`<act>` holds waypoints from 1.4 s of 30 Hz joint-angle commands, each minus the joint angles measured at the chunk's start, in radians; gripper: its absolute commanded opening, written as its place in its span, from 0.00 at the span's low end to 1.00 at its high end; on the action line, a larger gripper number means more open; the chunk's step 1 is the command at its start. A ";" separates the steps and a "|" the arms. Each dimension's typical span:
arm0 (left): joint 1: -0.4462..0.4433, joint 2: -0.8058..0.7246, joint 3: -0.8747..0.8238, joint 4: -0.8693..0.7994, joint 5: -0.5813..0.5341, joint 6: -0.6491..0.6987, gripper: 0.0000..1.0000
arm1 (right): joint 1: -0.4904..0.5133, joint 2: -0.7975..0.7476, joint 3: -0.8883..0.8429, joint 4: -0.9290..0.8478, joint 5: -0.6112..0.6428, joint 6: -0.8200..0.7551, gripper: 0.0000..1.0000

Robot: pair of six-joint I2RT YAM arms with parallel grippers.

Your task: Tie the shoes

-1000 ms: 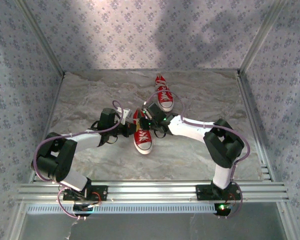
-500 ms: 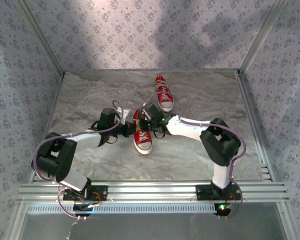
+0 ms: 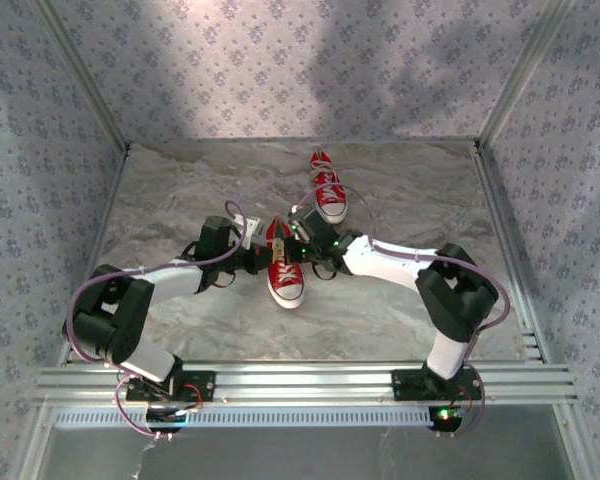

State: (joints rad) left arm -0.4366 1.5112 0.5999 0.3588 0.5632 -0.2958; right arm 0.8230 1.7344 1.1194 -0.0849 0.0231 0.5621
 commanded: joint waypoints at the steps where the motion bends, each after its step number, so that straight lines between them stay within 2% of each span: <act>1: 0.007 -0.025 0.006 -0.013 0.001 0.026 0.00 | 0.002 -0.043 -0.027 0.042 -0.002 -0.011 0.00; 10: 0.015 -0.026 0.008 -0.034 -0.035 0.024 0.00 | -0.028 -0.082 -0.108 0.140 -0.071 0.020 0.00; 24: 0.039 -0.038 -0.007 -0.040 -0.081 0.006 0.00 | -0.032 -0.108 -0.144 0.068 -0.027 -0.008 0.00; 42: 0.047 -0.036 -0.008 -0.048 -0.097 0.003 0.00 | -0.029 -0.110 -0.188 0.033 -0.186 -0.264 0.00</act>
State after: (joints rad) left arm -0.3988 1.4933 0.5995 0.3321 0.4808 -0.2970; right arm 0.7959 1.6562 0.9497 -0.0040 -0.1211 0.3737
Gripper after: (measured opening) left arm 0.044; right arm 0.052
